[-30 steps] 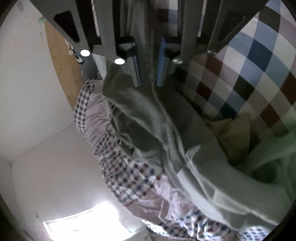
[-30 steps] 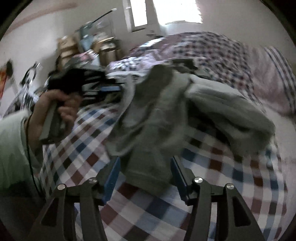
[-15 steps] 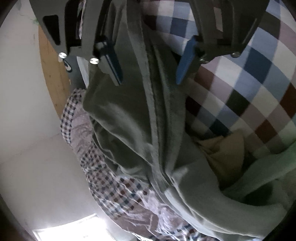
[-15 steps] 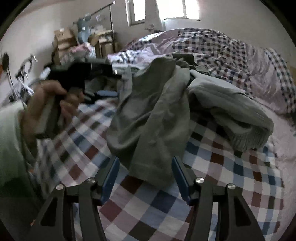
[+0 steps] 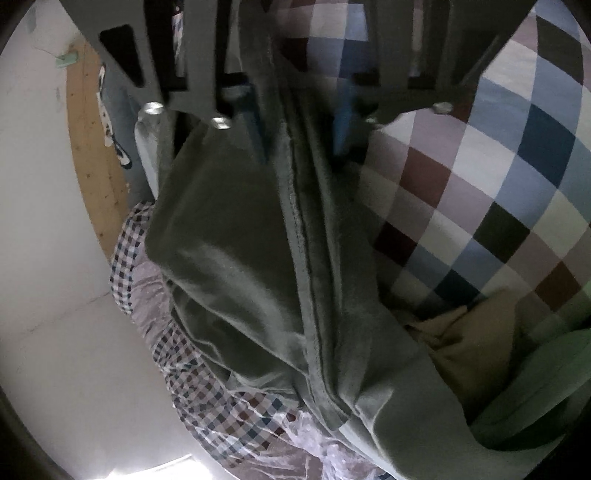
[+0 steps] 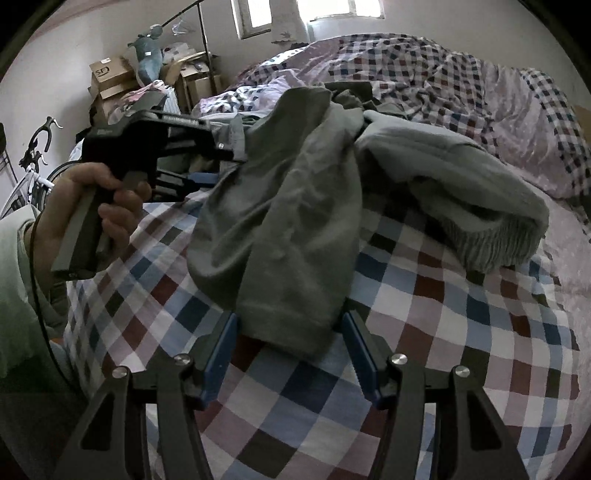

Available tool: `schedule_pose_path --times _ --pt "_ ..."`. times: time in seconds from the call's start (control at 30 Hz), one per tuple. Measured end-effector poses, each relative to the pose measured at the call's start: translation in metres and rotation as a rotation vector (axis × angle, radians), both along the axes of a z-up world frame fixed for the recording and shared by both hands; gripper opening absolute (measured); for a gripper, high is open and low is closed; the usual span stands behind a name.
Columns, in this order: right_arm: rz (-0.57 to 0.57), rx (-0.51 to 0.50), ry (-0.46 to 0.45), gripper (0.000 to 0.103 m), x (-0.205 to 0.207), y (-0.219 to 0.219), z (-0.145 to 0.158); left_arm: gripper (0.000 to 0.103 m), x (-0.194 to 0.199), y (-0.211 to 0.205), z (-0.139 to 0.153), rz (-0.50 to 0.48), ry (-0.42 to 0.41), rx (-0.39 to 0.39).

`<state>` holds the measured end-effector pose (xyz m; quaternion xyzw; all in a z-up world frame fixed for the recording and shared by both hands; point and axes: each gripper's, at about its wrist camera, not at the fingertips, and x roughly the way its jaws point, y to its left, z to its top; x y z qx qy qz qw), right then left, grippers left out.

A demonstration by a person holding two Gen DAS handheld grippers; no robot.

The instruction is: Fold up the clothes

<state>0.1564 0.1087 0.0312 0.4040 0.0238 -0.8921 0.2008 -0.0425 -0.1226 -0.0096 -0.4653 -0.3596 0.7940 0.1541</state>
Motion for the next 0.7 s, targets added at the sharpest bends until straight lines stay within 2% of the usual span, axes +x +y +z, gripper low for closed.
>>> schedule_pose_path --times 0.07,0.17,0.43,0.57,0.7 --pt "-0.001 -0.005 -0.004 0.062 0.002 0.000 -0.001 0.011 0.002 -0.003 0.002 0.015 0.015 0.014" --pt "0.000 -0.032 -0.021 0.062 0.000 0.005 -0.002 0.005 0.010 -0.010 0.011 0.034 0.073 0.042" --pt "0.008 -0.151 -0.074 0.062 -0.004 0.023 -0.004 0.003 0.024 -0.026 0.034 0.103 0.226 0.082" --pt "-0.001 -0.172 -0.081 0.062 -0.006 0.026 -0.004 0.003 0.035 -0.041 0.046 0.174 0.311 0.087" --pt "0.015 -0.178 -0.080 0.062 -0.007 0.020 -0.004 0.003 0.045 -0.068 0.051 0.256 0.346 0.093"
